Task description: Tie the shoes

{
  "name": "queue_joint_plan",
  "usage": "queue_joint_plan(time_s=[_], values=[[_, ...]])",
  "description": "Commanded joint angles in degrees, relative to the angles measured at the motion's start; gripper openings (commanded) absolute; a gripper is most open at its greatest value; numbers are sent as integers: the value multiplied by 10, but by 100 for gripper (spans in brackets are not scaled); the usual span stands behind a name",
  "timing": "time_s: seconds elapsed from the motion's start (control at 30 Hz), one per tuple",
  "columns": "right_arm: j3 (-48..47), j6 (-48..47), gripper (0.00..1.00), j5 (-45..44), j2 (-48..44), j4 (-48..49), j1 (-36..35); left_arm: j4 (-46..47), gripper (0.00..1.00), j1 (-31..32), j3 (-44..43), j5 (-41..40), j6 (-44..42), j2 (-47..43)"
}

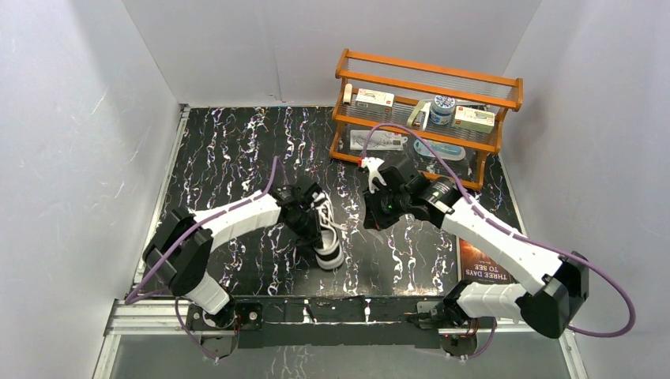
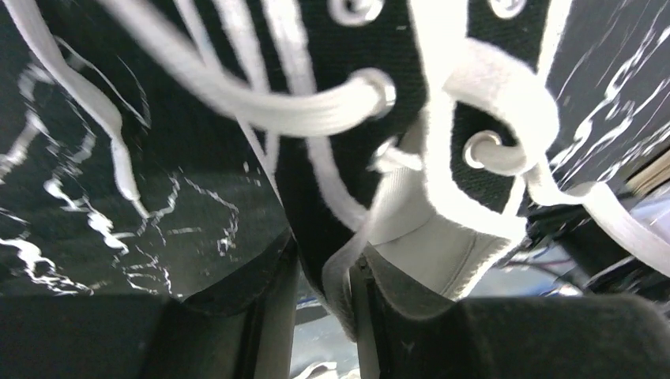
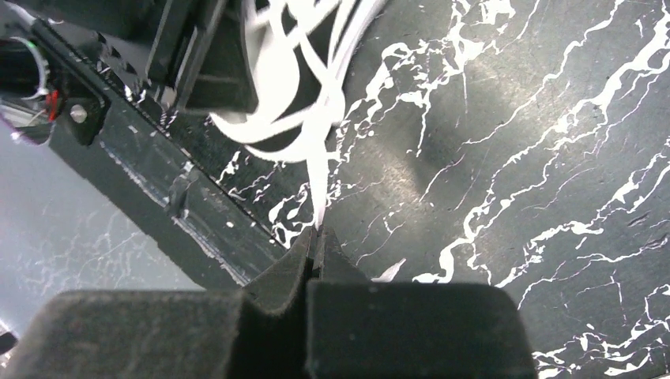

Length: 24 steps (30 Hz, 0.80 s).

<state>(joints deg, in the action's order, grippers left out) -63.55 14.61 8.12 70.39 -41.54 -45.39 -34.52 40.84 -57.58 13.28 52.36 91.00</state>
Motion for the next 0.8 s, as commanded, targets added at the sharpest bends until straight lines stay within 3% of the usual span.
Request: queue_joint_plan(time_s=[0.0,0.1,0.23,0.3,0.47,0.53,0.57,0.67,0.77], values=[[8,2,0,46,-56,-14,2,-3,26,36,37,42,-13,-74],[43,16,0,72,-78,-7,1,-14,37,35,50,41,-16,-108],[59,26,0,87,-79,-5,1,-75,77,34,-9,14,-55,-139],[55,31,0,81,-76,-8,1,-101,85,20,-37,4,-78,-146],[27,37,0,40,-73,-32,1,-93,86,-83,-35,28,-130,-159],[18,41,0,29,-68,-42,1,-66,81,-122,-18,41,-151,-149],[13,45,0,24,-65,-47,1,-59,73,-132,-14,56,-156,-137],[-5,55,0,16,-50,-60,1,4,63,-131,16,136,-129,-125],[-18,58,0,8,-37,-58,1,121,68,-117,99,207,-51,-176]])
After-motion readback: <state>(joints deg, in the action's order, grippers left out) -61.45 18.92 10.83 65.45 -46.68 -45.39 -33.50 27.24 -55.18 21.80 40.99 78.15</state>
